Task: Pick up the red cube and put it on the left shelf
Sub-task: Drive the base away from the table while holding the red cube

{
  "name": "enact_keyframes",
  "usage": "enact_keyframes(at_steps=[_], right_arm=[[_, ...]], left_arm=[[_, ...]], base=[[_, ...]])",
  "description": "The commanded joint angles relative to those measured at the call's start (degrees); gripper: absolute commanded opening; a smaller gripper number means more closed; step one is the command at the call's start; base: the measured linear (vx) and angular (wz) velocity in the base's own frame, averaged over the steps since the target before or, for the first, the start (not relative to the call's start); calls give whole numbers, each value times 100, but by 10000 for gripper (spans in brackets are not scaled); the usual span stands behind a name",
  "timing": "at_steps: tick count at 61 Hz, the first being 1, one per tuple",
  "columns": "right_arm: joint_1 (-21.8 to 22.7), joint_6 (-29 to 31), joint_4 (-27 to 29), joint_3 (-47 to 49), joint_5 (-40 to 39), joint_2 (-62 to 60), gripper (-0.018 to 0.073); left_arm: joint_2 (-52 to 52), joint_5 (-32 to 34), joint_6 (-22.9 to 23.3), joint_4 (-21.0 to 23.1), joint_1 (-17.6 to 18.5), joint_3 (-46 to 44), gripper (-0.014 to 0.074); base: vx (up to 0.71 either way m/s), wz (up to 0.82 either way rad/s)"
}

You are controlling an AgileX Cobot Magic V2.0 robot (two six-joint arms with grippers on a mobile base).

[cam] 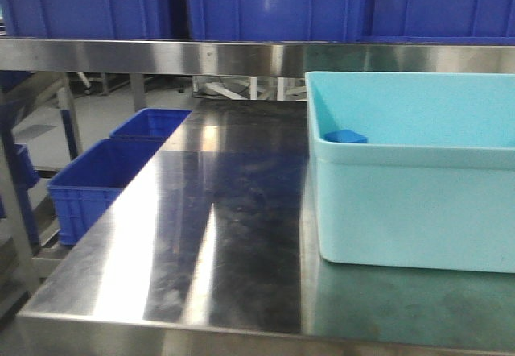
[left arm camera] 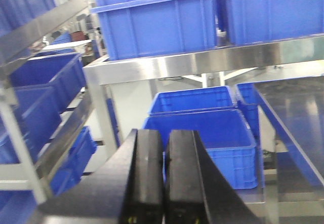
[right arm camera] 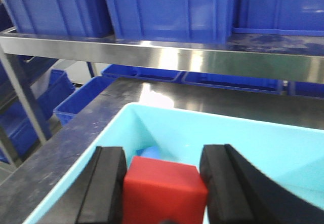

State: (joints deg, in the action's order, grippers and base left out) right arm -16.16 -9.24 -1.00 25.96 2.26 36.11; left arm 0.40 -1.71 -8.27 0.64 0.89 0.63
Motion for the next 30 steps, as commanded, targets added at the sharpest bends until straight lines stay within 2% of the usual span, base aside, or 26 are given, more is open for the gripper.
enact_keyframes(at_steps=[1, 22, 30], right_arm=[[20, 29, -15, 158, -480, -31, 49], [20, 29, -15, 158, -480, -31, 49], [20, 29, -15, 158, -480, -31, 49]], left_arm=[[-40, 518, -3, 27, 31, 126, 106], [-40, 518, -3, 27, 31, 126, 106], [-40, 518, -3, 27, 31, 126, 106]], base=[[-15, -7], [-10, 26], [-11, 45]])
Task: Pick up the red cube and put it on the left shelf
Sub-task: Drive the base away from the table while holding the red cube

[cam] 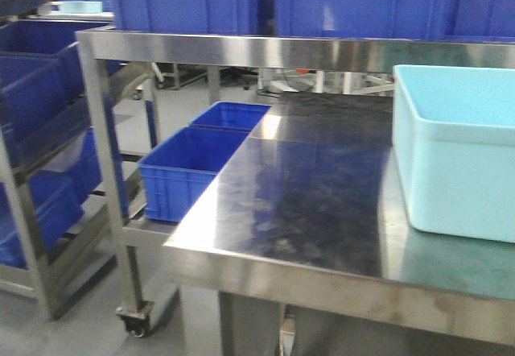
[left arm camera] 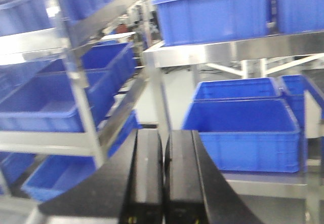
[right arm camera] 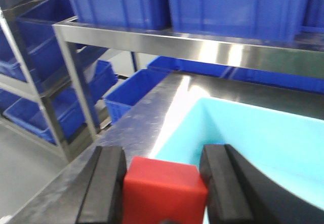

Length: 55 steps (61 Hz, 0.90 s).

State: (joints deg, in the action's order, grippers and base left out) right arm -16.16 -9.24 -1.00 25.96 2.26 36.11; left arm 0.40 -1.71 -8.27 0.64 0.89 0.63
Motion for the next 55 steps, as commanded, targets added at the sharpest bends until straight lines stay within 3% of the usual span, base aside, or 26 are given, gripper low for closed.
enact_keyframes(at_steps=[1, 55], right_arm=[[20, 29, -15, 158, -480, -31, 49], [20, 29, -15, 158, -480, -31, 49]], left_arm=[[-40, 518, -3, 27, 31, 126, 106], [-40, 518, -3, 27, 31, 126, 106]], base=[[-10, 61], [-11, 40]])
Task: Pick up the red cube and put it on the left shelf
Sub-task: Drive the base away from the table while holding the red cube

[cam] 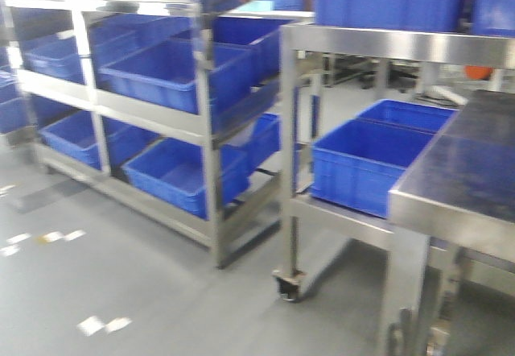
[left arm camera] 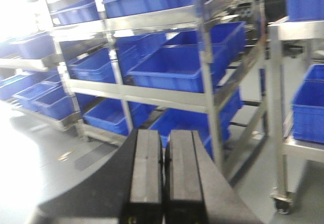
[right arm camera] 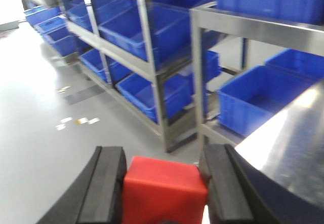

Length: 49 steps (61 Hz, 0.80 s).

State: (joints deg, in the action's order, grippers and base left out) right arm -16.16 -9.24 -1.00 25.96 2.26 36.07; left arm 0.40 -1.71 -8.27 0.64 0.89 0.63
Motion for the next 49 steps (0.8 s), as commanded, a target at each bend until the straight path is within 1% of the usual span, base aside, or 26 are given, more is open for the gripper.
enact_keyframes(at_steps=[1, 25, 49], right_arm=[[20, 29, -15, 158, -480, -27, 49], [20, 29, -15, 158, -480, -27, 49], [20, 29, -15, 158, -480, -27, 49]], left_arm=[[-40, 518, -3, 27, 31, 126, 106], [-40, 518, -3, 27, 31, 126, 106], [-40, 518, -3, 27, 31, 126, 106]], base=[[-8, 45], [-9, 48], [-9, 56]])
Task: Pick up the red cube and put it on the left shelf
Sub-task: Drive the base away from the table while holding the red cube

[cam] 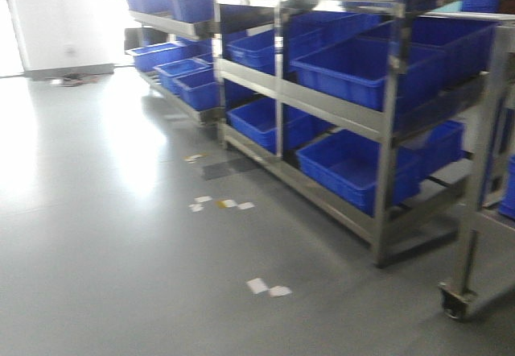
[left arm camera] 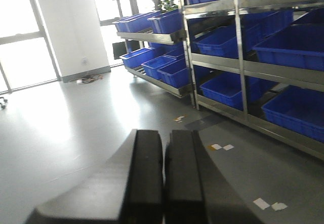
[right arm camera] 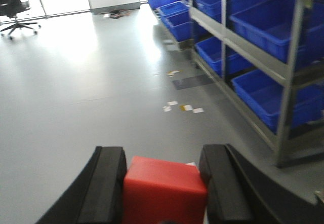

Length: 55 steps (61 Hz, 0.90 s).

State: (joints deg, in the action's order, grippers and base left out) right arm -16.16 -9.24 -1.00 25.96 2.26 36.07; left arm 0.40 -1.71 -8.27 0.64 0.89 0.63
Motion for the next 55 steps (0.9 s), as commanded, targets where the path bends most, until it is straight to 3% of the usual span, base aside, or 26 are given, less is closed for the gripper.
enact_keyframes(at_steps=[1, 55], right_arm=[[20, 29, -15, 158, -480, -27, 49], [20, 29, -15, 158, -480, -27, 49]], left_arm=[[-40, 518, -3, 27, 31, 126, 106], [-40, 518, -3, 27, 31, 126, 106]], base=[[-11, 67], [-4, 40]])
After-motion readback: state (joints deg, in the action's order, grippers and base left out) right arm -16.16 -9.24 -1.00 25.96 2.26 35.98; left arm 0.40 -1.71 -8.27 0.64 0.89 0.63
